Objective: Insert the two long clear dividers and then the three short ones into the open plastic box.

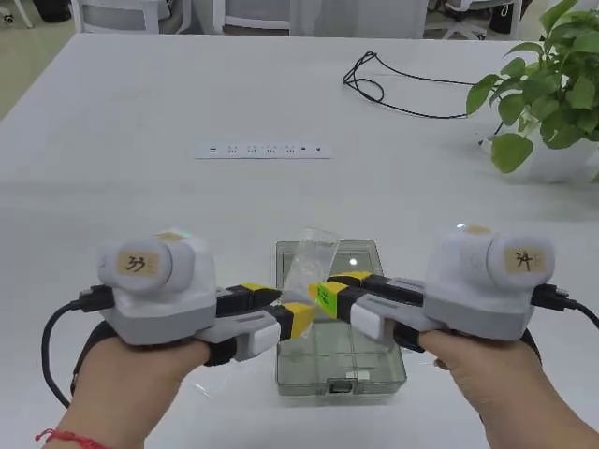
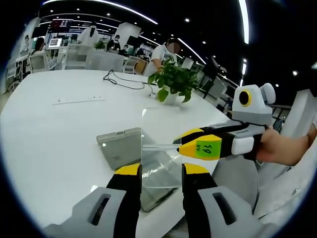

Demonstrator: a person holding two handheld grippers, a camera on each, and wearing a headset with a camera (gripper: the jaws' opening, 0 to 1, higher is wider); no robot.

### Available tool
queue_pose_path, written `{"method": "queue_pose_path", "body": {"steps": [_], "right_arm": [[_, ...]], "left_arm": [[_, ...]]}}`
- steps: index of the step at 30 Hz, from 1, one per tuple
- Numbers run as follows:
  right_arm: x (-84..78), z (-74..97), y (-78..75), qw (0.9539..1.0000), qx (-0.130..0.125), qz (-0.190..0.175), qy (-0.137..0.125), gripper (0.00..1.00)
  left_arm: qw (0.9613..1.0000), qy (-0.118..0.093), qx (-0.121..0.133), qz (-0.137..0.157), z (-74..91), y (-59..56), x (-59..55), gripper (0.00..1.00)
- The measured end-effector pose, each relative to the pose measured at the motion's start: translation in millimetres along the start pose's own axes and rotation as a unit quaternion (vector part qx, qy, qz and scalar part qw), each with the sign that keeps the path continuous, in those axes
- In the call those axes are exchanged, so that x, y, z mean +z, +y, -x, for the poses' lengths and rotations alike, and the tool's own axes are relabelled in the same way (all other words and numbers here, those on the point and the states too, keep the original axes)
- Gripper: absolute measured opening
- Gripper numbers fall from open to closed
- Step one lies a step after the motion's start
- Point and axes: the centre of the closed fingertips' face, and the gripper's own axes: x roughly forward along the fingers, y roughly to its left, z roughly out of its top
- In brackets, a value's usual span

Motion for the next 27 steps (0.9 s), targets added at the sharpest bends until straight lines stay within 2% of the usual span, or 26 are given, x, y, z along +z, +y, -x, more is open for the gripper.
{"method": "queue_pose_path", "body": {"steps": [11,27], "right_arm": [[1.4,-2.3,-0.4,0.9993,-0.008,-0.037,0.003,0.07],[3.9,-0.6,-4.3,0.9992,-0.012,-0.036,0.010,0.06]], "left_arm": [[1.0000,-0.004,-0.001,-0.004,0.1,0.9,1.5,0.30],[0.9997,0.003,-0.021,-0.013,-2.8,-7.4,-0.4,0.32]]}}
